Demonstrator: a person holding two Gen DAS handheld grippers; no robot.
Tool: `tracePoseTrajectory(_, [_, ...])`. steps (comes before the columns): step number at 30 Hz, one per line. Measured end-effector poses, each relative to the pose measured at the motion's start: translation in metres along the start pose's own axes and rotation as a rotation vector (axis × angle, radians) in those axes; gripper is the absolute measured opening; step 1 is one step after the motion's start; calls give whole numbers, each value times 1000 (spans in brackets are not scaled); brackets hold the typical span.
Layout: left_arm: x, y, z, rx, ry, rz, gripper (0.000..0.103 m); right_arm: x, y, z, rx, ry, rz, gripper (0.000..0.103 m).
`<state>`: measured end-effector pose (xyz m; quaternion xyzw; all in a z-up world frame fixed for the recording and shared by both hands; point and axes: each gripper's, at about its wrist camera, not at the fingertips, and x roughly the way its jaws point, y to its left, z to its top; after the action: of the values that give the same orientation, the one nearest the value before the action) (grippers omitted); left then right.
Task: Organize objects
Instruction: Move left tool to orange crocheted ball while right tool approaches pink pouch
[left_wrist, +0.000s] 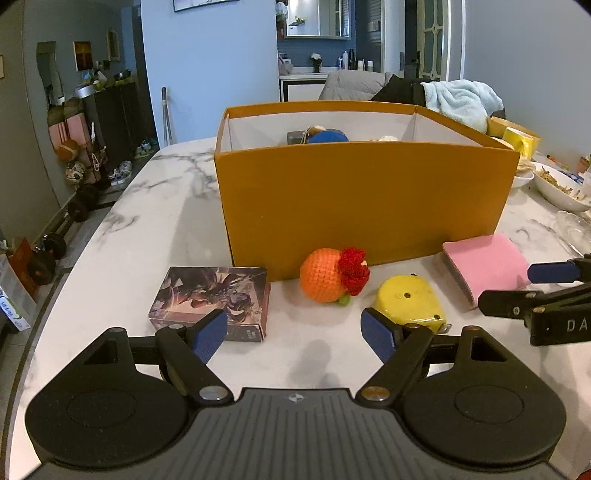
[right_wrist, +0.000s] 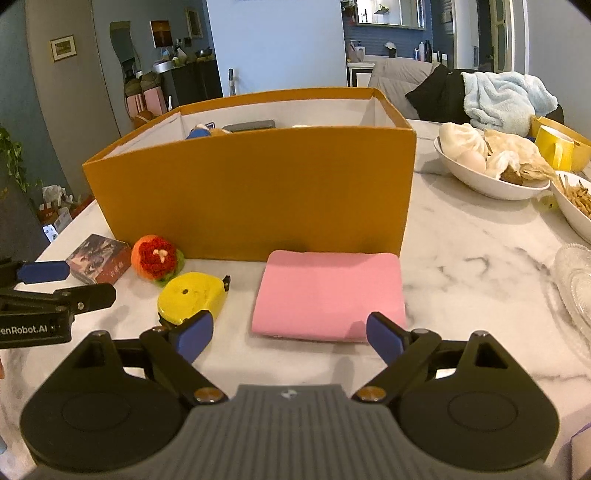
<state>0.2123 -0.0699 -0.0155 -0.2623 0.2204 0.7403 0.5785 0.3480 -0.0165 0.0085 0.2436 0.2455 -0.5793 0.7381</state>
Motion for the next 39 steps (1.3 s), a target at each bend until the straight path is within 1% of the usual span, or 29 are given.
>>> tracePoseTrajectory(5, [9, -11, 11, 30, -23, -23, 94, 7, 2, -2, -13, 8, -8, 91])
tracePoseTrajectory(8, [20, -20, 21, 43, -38, -52, 94, 7, 3, -3, -21, 2, -7, 92])
tracePoseTrajectory(11, [38, -23, 27, 14, -15, -49, 94, 5, 3, -2, -42, -29, -20, 92])
tracePoseTrajectory(15, [57, -21, 30, -40, 24, -63, 94, 4, 1, 1, -75, -56, -64, 92])
tracePoseTrajectory(19, [69, -19, 28, -72, 45, -80, 94, 12, -5, 8, -51, -53, -68, 92])
tracePoseTrajectory(21, [73, -16, 26, -110, 54, -96, 96, 16, -6, 11, -37, -57, -70, 93])
tracePoseTrajectory(22, [73, -14, 25, -122, 51, -105, 97, 19, -6, 13, -32, -57, -71, 93])
tracePoseTrajectory(24, [72, -14, 21, -112, 38, -100, 98, 26, -4, 16, -21, -55, -81, 94])
tracePoseTrajectory(26, [72, -14, 19, -104, 37, -95, 98, 33, 0, 18, -13, -50, -107, 96])
tracePoseTrajectory(28, [71, -14, 16, -99, 28, -77, 98, 38, 4, 17, -23, -56, -136, 99])
tracePoseTrajectory(32, [67, -13, 10, -93, 5, -72, 99, 42, 6, 11, -47, -78, -189, 99])
tracePoseTrajectory(33, [66, -13, 9, -90, 1, -71, 99, 44, 6, 10, -59, -77, -201, 102])
tracePoseTrajectory(39, [63, -11, 8, -85, -3, -79, 99, 43, -11, 2, -46, -98, -194, 102])
